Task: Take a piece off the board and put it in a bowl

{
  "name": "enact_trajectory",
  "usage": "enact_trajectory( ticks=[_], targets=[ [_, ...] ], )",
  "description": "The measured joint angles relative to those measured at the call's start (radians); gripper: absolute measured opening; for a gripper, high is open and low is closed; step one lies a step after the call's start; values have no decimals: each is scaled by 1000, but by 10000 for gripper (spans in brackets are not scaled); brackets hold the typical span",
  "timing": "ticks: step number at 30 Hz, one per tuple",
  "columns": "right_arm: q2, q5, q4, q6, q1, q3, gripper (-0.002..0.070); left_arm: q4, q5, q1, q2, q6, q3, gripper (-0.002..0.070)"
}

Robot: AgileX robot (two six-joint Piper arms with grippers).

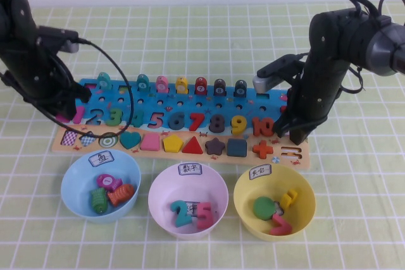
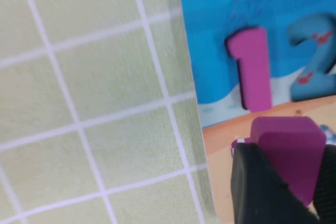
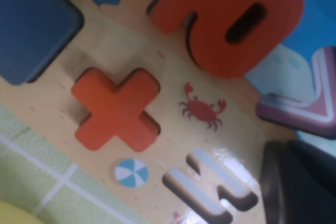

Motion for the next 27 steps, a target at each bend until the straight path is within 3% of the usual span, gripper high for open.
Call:
enact_trajectory(
  ticks=[12, 27],
  targets=[
    [0, 0, 1, 0, 0, 0, -17, -45, 151, -18, -133, 57, -74, 184],
    [-186, -35, 53, 11, 1, 23, -17, -41, 165, -279, -201, 78, -76, 184]
  ],
)
